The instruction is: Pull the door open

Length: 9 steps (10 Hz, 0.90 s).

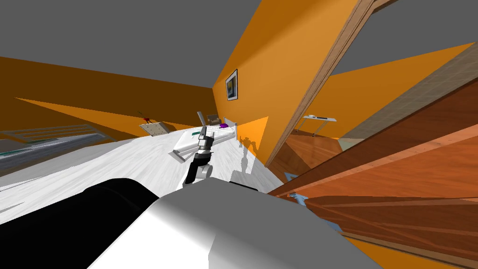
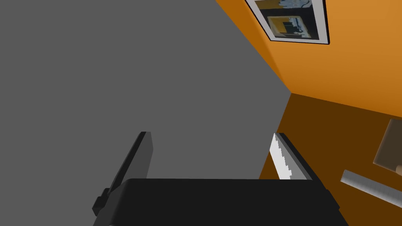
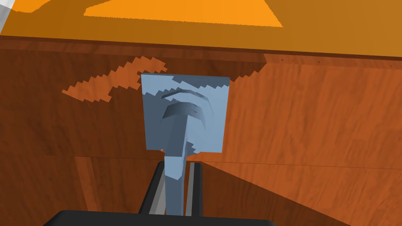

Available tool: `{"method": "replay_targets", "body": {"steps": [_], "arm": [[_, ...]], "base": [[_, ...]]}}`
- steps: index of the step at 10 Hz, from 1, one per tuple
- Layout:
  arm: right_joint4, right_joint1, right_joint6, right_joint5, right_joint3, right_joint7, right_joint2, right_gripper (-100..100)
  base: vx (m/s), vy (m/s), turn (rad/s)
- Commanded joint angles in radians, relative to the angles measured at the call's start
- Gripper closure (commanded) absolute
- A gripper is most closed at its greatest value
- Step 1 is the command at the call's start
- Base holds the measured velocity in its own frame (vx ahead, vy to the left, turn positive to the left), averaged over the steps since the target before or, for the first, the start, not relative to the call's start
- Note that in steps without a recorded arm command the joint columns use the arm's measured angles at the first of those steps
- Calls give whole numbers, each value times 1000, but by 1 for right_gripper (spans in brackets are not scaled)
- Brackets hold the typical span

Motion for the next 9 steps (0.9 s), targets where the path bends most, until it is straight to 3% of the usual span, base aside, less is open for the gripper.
{"method": "replay_targets", "body": {"steps": [1,9], "arm": [[-1,0,-3,-1,-2,0,-2,100],[-8,-38,35,34,6,-25,-26,100]], "base": [[0,0,0],[-208,-41,134]]}}
